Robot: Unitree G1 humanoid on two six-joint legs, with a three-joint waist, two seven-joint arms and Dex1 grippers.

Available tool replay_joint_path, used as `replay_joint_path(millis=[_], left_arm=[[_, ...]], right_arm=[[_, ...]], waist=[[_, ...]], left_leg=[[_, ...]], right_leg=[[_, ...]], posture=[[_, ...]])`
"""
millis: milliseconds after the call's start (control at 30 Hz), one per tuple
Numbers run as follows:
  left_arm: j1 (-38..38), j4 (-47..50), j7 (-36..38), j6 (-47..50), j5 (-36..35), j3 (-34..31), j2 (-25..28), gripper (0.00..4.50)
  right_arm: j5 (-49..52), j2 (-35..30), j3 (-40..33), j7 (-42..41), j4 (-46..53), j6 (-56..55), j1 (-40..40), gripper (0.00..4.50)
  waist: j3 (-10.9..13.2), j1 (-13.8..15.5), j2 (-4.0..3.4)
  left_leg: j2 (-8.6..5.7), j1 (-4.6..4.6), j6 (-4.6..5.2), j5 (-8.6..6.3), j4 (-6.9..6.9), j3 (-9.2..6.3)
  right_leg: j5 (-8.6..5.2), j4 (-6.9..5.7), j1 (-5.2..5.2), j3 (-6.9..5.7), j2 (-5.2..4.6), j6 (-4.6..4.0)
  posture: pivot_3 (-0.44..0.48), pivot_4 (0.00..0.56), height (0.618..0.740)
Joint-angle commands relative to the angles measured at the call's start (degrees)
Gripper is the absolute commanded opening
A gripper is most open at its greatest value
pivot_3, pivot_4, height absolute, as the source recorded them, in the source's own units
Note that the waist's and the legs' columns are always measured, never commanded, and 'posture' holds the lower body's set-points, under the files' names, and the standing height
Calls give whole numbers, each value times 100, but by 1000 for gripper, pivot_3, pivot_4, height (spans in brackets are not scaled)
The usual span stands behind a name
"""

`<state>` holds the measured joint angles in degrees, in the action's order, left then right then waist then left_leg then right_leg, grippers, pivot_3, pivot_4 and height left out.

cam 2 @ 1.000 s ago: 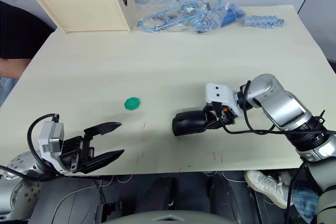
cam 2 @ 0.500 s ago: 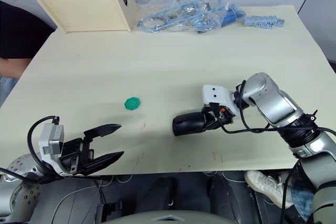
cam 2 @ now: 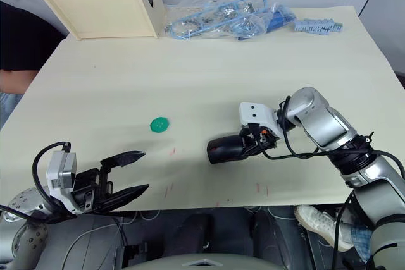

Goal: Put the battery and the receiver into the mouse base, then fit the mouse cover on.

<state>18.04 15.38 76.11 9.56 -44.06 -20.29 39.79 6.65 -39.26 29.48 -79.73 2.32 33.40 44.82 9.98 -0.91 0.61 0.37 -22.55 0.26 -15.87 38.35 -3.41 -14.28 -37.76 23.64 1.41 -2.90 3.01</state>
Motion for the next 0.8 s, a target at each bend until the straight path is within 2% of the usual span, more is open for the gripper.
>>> replay_joint_path(millis=[33, 800], left_arm=[[34, 81, 50, -97, -42, -167, -21, 4500], [107, 80, 56, -145, -16, -175, -78, 4500]], right_arm=[[-72, 13, -12, -23, 63, -6, 138, 2248], [-178, 152, 29, 31, 88, 184, 92, 2248]], waist=[[0, 0, 0], [0, -11, 0]], left_leg=[[0, 0, 0, 0, 0, 0], [0, 5, 0, 0, 1, 1]], right_leg=[[0, 0, 0, 0, 0, 0], [1, -8, 0, 0, 1, -2]], posture=[[0, 150, 740], [0, 150, 740]])
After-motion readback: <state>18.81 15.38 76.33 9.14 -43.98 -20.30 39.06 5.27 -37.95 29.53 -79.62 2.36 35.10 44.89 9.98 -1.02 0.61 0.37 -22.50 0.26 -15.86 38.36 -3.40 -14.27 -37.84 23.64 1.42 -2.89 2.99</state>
